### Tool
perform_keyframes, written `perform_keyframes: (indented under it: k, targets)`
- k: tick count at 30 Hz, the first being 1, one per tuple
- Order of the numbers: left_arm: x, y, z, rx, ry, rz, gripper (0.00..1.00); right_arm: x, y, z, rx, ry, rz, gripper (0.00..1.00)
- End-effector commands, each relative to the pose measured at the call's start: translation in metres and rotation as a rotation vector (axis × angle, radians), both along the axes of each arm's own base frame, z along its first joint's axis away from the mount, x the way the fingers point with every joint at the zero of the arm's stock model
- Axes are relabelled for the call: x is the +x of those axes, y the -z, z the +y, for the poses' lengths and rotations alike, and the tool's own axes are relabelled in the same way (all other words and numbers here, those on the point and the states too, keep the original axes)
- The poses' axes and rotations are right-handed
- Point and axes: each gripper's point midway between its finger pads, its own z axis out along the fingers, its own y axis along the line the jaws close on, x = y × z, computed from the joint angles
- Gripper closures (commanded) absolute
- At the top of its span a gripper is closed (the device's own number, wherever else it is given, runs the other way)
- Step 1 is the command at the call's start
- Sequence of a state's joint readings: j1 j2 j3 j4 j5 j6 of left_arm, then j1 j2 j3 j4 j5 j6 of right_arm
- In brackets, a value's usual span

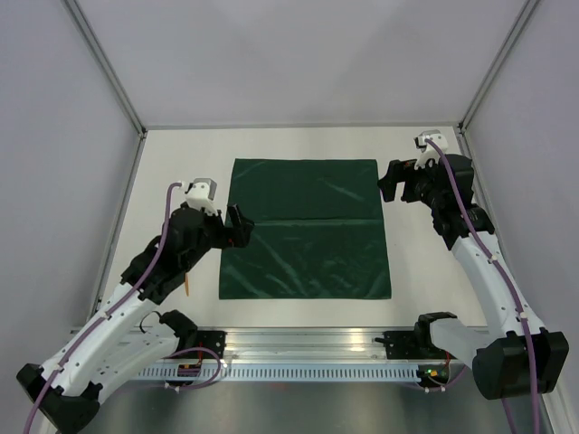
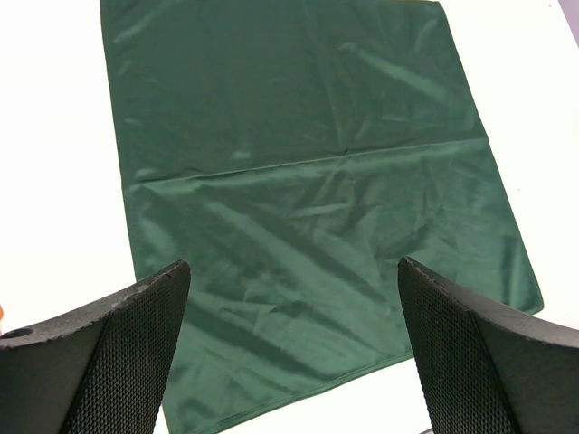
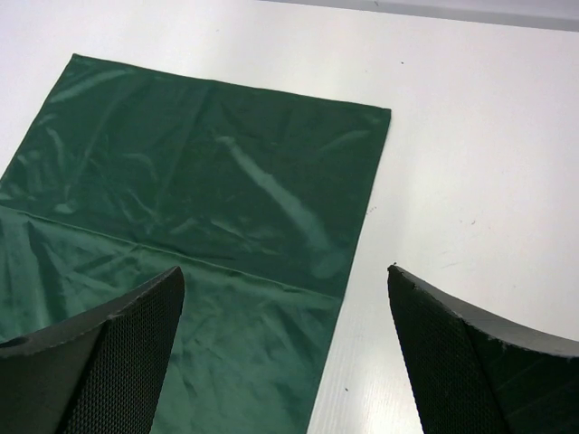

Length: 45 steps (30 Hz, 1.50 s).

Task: Fold the napkin, place the utensils inside, and roll it up
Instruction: Fold the napkin at the center of the board.

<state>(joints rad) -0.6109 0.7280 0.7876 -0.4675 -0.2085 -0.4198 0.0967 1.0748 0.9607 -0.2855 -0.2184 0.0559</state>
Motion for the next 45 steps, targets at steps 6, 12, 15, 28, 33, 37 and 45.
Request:
perform_keyframes:
  k: [6, 12, 15, 28, 33, 37, 45]
  targets:
    - [0.014, -0.008, -0.031, -0.061, 0.083, -0.015, 0.06, 0.013, 0.009, -0.020, -0.074, 0.110, 0.058, 0.02]
    - [0.027, -0.012, -0.094, -0.026, 0.174, -0.044, 0.08, 0.028, 0.026, -0.044, -0.148, 0.238, 0.110, 0.02]
    - [0.019, 0.018, -0.148, 0.083, 0.263, -0.023, 0.08, 0.034, 0.031, -0.051, -0.165, 0.278, 0.131, 0.02]
    - [-0.060, 0.105, -0.361, 0.292, 0.632, -0.067, 0.14, 0.046, 0.040, -0.066, -0.214, 0.353, 0.156, 0.02]
    - [-0.080, 0.131, -0.390, 0.311, 0.687, -0.042, 0.19, 0.046, 0.041, -0.067, -0.213, 0.355, 0.161, 0.02]
    - [-0.101, 0.162, -0.404, 0.365, 0.742, -0.035, 0.22, 0.046, 0.042, -0.066, -0.213, 0.349, 0.164, 0.02]
    - [-0.100, 0.192, -0.414, 0.410, 0.709, -0.023, 0.25, 0.045, 0.046, -0.063, -0.209, 0.332, 0.175, 0.02]
